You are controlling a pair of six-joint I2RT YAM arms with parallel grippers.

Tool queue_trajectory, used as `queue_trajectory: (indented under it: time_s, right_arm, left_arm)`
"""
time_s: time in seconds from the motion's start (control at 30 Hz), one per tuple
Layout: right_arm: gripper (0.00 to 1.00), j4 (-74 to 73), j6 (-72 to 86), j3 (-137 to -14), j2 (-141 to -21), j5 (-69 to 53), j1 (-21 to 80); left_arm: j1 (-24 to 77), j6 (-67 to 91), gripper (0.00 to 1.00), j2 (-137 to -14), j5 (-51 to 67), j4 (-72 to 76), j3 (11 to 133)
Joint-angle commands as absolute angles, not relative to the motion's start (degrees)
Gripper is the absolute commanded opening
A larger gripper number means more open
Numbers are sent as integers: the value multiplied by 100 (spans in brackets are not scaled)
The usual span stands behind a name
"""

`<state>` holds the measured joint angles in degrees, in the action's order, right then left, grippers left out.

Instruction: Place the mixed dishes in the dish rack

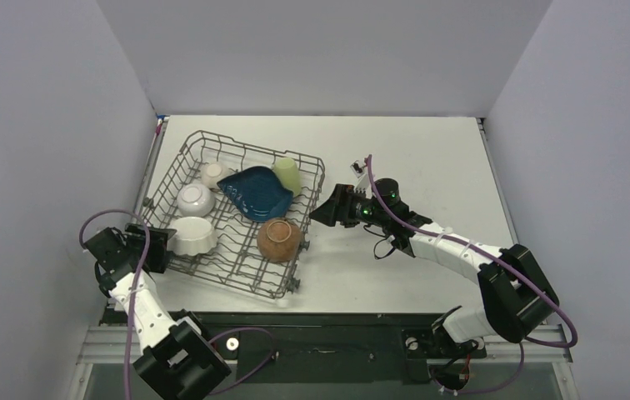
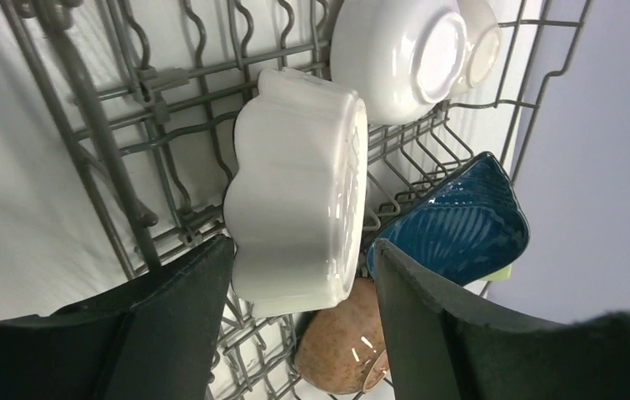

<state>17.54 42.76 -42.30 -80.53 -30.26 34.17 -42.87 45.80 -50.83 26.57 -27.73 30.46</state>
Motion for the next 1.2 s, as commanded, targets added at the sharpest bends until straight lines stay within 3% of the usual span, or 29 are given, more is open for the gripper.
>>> queue_trajectory:
  time_s: [0.0,0.33,0.87,1.17]
  right_arm:
    - [68,2121,4289,-4378,-8112,-3125,3406]
    - [68,2122,4289,-4382,-8092,-3133,3406]
    - [69,1263,3814,-4673,-8079,-2819,3532]
    - [69,-120,2633,-5756,-8254,-1620,4131]
  left_arm:
    - [-4236,4428,61,-4904,1845,-3421,3380]
    - [-3704,4340,62,-4635,975,-3706,4069]
    - [-778,3825,71,-4851,1777,-2567,4472]
    - [672,3197,71,-5398,1468,-2949,5047]
